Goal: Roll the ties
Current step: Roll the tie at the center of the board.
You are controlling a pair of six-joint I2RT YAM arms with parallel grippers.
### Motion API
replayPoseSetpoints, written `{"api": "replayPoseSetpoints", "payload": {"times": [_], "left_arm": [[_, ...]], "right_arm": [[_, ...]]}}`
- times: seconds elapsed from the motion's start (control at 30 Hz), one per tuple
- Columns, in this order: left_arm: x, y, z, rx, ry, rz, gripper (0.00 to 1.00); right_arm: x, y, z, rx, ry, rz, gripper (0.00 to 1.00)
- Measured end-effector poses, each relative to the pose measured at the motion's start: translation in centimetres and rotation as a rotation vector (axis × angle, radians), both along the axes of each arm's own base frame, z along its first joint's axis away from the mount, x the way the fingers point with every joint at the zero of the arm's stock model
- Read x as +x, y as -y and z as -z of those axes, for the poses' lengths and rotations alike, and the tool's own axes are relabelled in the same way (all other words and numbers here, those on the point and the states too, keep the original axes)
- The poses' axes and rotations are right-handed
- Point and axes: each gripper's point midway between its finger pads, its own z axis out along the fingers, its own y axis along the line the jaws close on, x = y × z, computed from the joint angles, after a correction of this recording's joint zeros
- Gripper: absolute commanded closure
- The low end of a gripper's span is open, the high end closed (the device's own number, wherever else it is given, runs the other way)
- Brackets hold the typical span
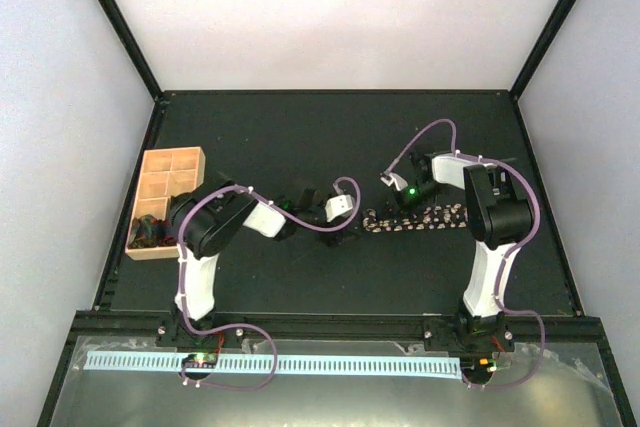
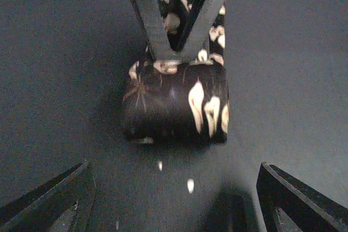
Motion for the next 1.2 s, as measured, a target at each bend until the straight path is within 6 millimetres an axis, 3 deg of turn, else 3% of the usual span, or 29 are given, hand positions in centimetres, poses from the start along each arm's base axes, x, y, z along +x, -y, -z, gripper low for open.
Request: {"api": "replayPoseSetpoints", "payload": {"times": [0.23,0.4,0.53,0.67,0.77,1.03,1.13,1.2], "left_arm": [[0.5,3.9,0.0,-0.072,0.025,0.053,0.21],[1.1,5.5,0.1,-0.089,0.035,0.062,0.34],[1.3,5.4,0.4,-0.071,0.082,0.071,0.49],[1.0,4.8,0.5,-0.027,0.145,0.083,0.57],[0.9,4.0,0.4,0.017,0.193,0.079,0.58],[0.9,2.8,0.4,0.093,0.260,0.080,0.58],[0.9,2.8,0.3,0.105,0.265,0.089,0.58],[0.9,2.9,0.3,0.111,0.266,0.094,0.57]], "right_arm": [[-0.1,0.2,0.1,-0.016,0.010,0.000,0.98],[-0.2,0.2,0.1,-0.013,0.021,0.000,0.98],[-0.2,0.1,0.1,-0.008,0.027,0.004,0.98],[-0.2,-0.2,-0.1,0.001,0.022,0.006,0.81],[0.2,-0.7,-0.5,0.017,0.016,-0.002,0.65],[-0.1,-1.3,-1.8,0.060,0.002,-0.013,0.48],[-1.1,-1.5,-2.8,0.092,-0.018,0.004,0.46],[-1.4,-1.8,-3.4,0.108,-0.017,0.010,0.51]]}}
